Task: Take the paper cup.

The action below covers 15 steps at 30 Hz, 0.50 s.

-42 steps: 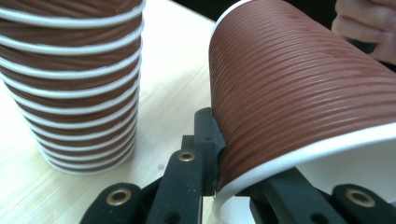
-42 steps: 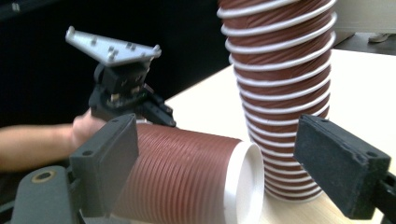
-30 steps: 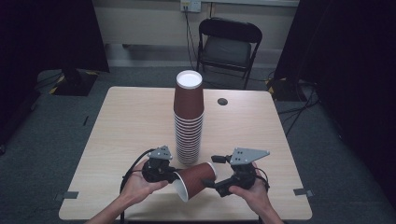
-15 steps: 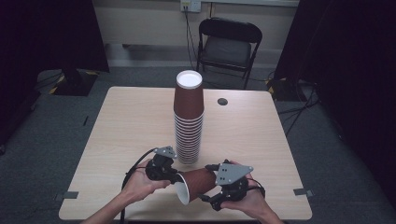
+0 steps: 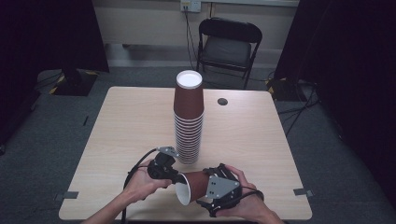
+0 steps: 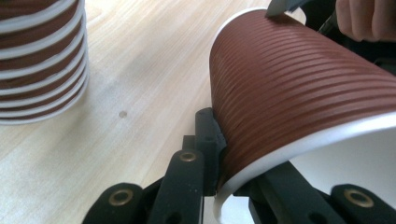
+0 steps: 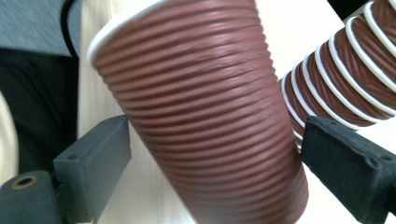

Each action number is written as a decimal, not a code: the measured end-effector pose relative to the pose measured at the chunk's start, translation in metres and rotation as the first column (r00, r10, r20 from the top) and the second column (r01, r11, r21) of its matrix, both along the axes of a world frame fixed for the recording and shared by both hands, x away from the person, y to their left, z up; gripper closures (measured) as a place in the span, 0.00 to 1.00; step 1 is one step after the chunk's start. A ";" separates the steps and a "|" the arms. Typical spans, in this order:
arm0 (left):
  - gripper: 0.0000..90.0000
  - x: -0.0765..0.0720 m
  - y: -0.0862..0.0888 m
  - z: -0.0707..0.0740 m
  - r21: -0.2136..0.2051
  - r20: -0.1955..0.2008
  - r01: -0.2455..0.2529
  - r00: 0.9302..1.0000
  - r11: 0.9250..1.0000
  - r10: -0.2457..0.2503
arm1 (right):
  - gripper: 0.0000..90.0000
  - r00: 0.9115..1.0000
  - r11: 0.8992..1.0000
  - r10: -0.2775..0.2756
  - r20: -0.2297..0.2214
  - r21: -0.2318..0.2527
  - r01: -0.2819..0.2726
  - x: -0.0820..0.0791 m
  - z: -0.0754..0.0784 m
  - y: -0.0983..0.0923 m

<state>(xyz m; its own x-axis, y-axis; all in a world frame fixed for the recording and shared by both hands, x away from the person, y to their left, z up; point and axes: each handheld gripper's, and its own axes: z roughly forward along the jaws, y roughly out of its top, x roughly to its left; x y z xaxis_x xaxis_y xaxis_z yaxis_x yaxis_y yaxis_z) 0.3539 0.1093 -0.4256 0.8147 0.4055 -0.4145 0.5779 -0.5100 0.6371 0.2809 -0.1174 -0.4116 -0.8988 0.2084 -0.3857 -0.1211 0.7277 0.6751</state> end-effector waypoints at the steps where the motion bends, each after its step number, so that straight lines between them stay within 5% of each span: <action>1: 0.95 0.000 -0.002 0.000 -0.002 -0.003 -0.004 1.000 1.000 0.004 | 0.09 1.000 1.000 0.007 0.020 -0.020 -0.006 -0.001 -0.001 0.002; 4: 0.95 0.001 -0.005 0.001 0.016 0.002 -0.013 1.000 1.000 0.013 | 0.08 0.999 0.999 0.012 0.040 -0.050 -0.010 -0.003 -0.003 0.008; 5: 0.96 0.003 -0.006 0.001 -0.022 -0.029 0.004 1.000 1.000 -0.005 | 0.08 0.997 0.998 0.014 0.071 -0.064 -0.010 -0.004 -0.004 0.011; 8: 0.96 0.002 -0.011 0.003 -0.021 -0.009 0.002 1.000 1.000 -0.002 | 0.09 0.993 0.997 0.006 0.119 -0.081 0.004 -0.006 -0.008 0.017; 15: 0.96 0.004 -0.017 0.004 -0.013 -0.013 -0.002 1.000 1.000 0.002 | 0.09 0.992 0.996 0.009 0.125 -0.091 0.002 -0.003 -0.008 0.019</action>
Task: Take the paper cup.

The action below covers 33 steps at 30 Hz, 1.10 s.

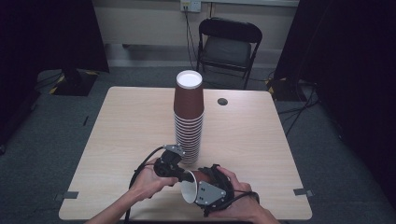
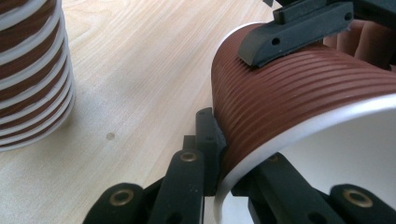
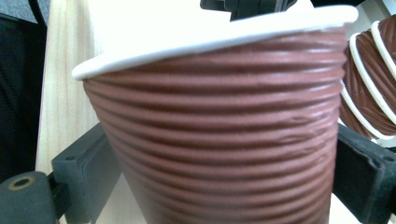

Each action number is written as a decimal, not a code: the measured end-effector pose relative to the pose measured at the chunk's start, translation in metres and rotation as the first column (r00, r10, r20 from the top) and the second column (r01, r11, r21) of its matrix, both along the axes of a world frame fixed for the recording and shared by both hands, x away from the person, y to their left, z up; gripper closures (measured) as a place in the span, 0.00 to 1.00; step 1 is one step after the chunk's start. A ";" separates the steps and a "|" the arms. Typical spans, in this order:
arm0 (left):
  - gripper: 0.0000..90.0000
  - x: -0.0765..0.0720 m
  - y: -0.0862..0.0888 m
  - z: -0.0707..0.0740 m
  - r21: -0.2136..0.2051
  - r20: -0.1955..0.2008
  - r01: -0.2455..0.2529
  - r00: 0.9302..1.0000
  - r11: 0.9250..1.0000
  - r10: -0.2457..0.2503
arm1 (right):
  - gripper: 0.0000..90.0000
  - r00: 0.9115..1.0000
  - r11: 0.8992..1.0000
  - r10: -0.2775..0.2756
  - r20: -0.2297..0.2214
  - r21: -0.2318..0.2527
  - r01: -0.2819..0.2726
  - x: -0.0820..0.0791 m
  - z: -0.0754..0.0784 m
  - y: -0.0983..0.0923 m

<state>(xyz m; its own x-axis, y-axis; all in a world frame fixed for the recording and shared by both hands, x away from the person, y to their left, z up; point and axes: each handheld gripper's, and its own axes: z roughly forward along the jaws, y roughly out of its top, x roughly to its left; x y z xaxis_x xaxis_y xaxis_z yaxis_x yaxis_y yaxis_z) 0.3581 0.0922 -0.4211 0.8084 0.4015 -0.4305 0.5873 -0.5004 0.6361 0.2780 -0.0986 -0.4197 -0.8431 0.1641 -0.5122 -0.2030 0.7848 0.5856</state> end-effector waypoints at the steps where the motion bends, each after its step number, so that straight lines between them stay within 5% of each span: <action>1: 0.96 0.000 0.000 0.000 0.000 0.000 0.000 1.000 1.000 0.000 | 0.09 1.000 1.000 -0.009 -0.014 0.009 0.009 -0.001 0.000 0.001; 8: 0.95 -0.003 -0.013 0.002 0.044 0.014 -0.007 1.000 0.999 0.006 | 0.08 0.999 1.000 0.013 -0.037 0.002 -0.013 -0.001 0.000 0.013; 18: 0.94 -0.002 -0.011 0.003 0.040 0.017 -0.006 1.000 0.999 0.006 | 0.09 0.999 0.999 0.012 -0.040 0.031 -0.011 0.001 0.001 0.014; 29: 0.84 -0.007 -0.004 0.001 -0.038 0.054 -0.038 0.998 0.999 0.040 | 0.11 0.997 0.999 0.005 -0.071 0.047 -0.002 0.003 0.004 0.006; 33: 0.79 -0.007 0.000 0.001 -0.068 0.082 -0.055 0.995 0.996 0.061 | 0.12 0.996 0.996 -0.010 -0.090 0.091 0.018 0.006 0.006 0.001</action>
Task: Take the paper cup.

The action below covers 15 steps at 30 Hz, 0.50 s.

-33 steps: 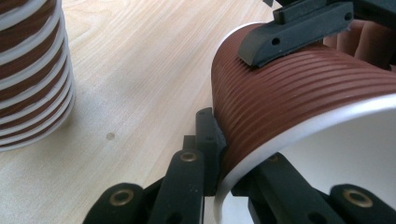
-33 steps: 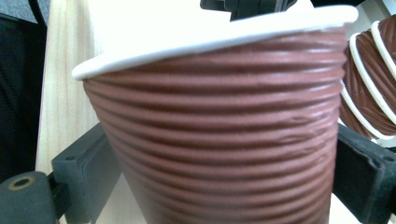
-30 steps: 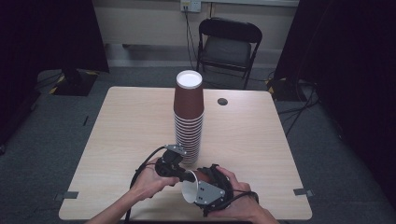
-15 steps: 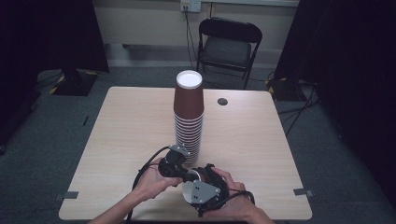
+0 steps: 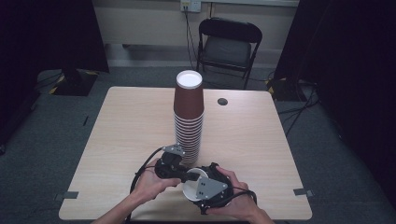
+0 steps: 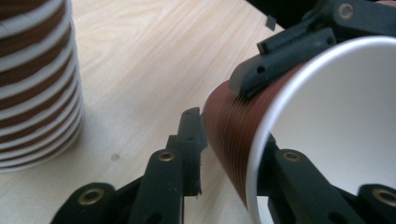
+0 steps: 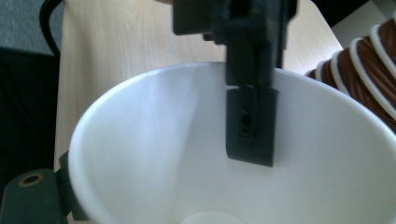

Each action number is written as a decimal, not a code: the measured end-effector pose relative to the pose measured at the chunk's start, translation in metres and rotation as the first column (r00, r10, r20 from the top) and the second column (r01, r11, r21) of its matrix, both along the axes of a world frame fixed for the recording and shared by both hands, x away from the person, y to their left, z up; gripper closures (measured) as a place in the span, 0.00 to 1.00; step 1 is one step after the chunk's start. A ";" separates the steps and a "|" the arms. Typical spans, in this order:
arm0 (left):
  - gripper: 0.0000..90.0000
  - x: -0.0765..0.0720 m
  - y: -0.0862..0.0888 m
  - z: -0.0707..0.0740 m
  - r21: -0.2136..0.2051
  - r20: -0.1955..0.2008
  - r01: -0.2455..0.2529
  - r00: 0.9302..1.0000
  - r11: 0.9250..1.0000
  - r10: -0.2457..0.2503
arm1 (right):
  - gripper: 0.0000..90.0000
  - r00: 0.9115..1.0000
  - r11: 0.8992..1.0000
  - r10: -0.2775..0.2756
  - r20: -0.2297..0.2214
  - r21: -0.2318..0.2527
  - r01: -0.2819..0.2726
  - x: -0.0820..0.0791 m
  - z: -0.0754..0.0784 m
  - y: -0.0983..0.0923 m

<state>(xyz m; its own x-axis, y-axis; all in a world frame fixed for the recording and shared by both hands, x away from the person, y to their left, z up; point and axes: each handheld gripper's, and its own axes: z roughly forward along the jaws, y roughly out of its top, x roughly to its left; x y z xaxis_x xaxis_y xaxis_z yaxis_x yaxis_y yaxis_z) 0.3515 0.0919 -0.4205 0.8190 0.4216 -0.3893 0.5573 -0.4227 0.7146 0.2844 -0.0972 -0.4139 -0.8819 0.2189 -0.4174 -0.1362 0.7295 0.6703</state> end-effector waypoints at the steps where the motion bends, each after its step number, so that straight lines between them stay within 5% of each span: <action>1: 0.77 0.000 0.002 0.000 -0.003 0.019 -0.013 1.000 1.000 0.013 | 0.12 1.000 1.000 -0.002 -0.002 0.009 0.002 0.001 0.001 -0.001; 15: 0.60 -0.007 0.008 -0.001 -0.069 0.117 -0.075 0.990 0.995 0.083 | 0.12 0.994 0.993 -0.040 -0.099 0.108 0.051 0.010 0.000 -0.013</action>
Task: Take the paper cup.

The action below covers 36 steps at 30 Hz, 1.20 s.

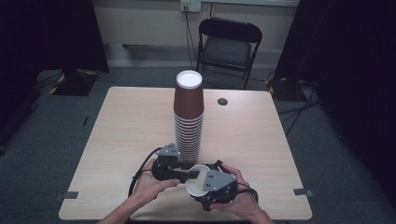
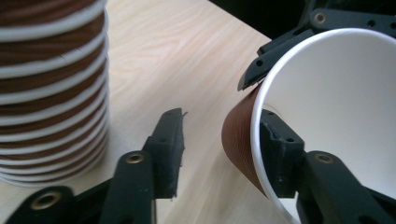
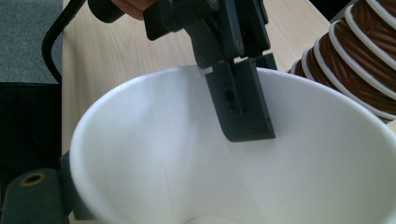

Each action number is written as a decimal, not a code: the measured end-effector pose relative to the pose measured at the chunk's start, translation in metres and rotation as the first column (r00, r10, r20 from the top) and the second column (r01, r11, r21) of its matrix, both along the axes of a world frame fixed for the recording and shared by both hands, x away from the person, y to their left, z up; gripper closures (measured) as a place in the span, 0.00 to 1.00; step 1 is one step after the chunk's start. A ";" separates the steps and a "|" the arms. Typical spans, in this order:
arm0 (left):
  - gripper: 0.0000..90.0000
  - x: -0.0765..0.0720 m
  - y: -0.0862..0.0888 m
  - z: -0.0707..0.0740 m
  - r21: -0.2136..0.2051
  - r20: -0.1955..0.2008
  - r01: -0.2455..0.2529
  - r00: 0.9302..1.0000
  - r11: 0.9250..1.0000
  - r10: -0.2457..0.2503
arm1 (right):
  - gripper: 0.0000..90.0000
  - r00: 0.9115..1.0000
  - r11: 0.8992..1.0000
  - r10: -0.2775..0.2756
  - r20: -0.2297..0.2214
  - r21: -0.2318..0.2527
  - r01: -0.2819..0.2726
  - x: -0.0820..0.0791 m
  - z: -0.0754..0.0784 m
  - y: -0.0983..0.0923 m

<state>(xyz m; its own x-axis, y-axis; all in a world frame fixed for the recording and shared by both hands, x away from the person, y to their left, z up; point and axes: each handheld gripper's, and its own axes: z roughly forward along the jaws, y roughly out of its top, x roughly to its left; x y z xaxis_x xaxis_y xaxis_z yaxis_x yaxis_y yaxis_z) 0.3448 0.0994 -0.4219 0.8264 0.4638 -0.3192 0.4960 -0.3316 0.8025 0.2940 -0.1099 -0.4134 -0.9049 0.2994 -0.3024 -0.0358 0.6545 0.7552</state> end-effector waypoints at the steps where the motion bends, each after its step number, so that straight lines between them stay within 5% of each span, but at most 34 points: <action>1: 0.59 0.000 0.000 0.000 0.000 0.000 0.000 1.000 1.000 0.000 | 0.12 1.000 1.000 -0.002 -0.006 0.006 0.002 0.000 0.000 0.000; 11: 0.43 0.000 0.010 0.004 -0.034 0.101 -0.082 0.991 0.996 0.085 | 0.12 0.999 0.998 -0.026 -0.046 0.053 0.029 0.007 0.001 -0.005; 21: 0.32 -0.004 0.018 0.007 -0.047 0.136 -0.117 0.983 0.992 0.123 | 0.12 0.992 0.994 -0.066 -0.104 0.081 0.074 0.013 -0.002 -0.013; 26: 0.29 -0.007 0.025 0.009 -0.021 0.200 -0.170 0.965 0.985 0.171 | 0.12 0.984 0.987 -0.121 -0.133 0.091 0.133 0.019 -0.004 -0.020; 31: 0.26 -0.003 0.038 0.014 -0.053 0.176 -0.189 0.965 0.981 0.195 | 0.12 0.975 0.977 -0.156 -0.161 0.121 0.177 0.023 -0.005 -0.030; 35: 0.25 -0.003 0.049 0.013 -0.019 0.193 -0.221 0.956 0.975 0.221 | 0.12 0.970 0.967 -0.202 -0.133 0.131 0.219 0.025 -0.003 -0.036; 36: 0.23 -0.004 0.052 0.008 -0.002 0.216 -0.233 0.949 0.972 0.228 | 0.12 0.967 0.962 -0.209 -0.145 0.148 0.230 0.027 -0.002 -0.039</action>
<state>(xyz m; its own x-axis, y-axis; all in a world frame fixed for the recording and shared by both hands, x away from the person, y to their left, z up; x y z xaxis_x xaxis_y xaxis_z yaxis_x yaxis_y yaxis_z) 0.3405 0.1514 -0.4135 0.7437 0.6549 -0.1341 0.3792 -0.2481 0.8914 0.3210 -0.1488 -0.4150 -0.8388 0.5308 -0.1207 0.1978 0.5038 0.8409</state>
